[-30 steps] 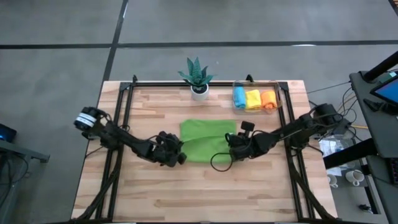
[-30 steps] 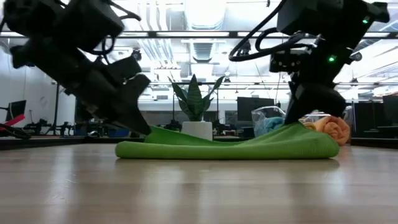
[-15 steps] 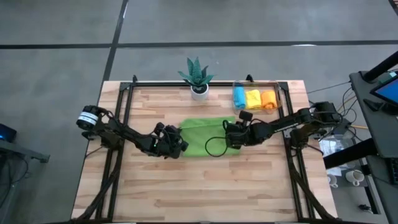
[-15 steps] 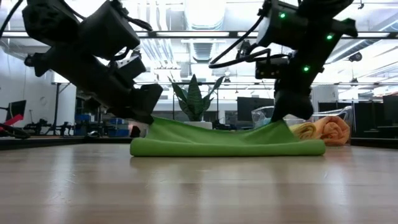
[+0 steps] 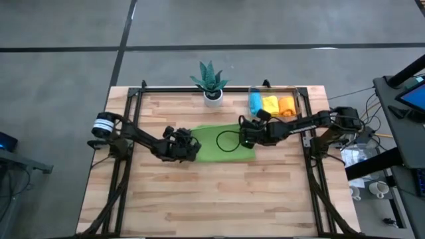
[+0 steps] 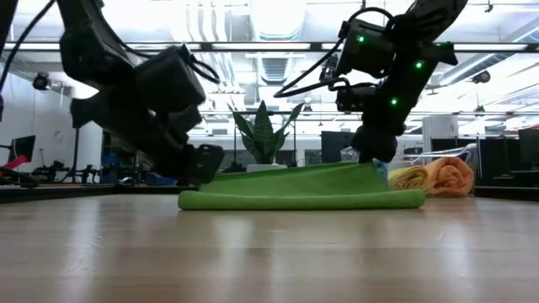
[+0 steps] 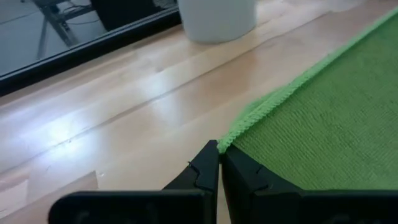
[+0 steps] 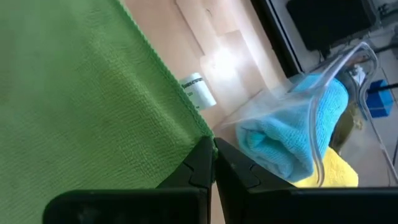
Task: Roll microfiber towels into tight, uniform cylinder then place into a basket
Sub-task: Fold the green microfiber cloth
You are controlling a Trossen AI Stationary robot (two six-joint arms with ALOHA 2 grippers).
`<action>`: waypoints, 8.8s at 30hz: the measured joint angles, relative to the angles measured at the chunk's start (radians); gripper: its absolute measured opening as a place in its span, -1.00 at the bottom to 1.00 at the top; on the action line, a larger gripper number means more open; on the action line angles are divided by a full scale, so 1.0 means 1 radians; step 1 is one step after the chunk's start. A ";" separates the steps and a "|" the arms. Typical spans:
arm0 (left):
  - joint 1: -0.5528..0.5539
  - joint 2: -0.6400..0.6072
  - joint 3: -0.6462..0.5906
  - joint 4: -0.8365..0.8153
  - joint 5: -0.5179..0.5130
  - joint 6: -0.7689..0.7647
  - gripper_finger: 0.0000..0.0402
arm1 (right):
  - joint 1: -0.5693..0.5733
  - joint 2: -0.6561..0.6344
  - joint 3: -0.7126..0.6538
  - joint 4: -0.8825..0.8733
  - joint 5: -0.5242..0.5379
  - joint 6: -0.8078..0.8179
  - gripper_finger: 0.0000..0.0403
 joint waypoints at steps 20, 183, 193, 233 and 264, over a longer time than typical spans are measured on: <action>0.022 0.060 0.049 0.053 -0.008 0.129 -1.00 | -0.053 0.098 -0.002 0.041 -0.060 0.068 -0.96; -0.076 -0.165 0.068 -0.202 1.031 0.333 -1.00 | 0.242 -0.036 -0.197 0.244 -0.766 0.126 -0.96; -0.118 -0.165 0.106 -0.190 1.030 0.345 -1.00 | 0.244 -0.036 -0.198 0.239 -0.722 0.109 -0.96; -0.172 -0.009 0.387 -0.380 0.941 0.602 -0.38 | 0.275 -0.184 -0.065 -0.028 -0.575 0.005 -0.96; -0.171 0.138 0.524 -0.637 0.863 0.579 -0.33 | 0.297 -0.185 -0.066 -0.066 -0.575 0.050 -0.96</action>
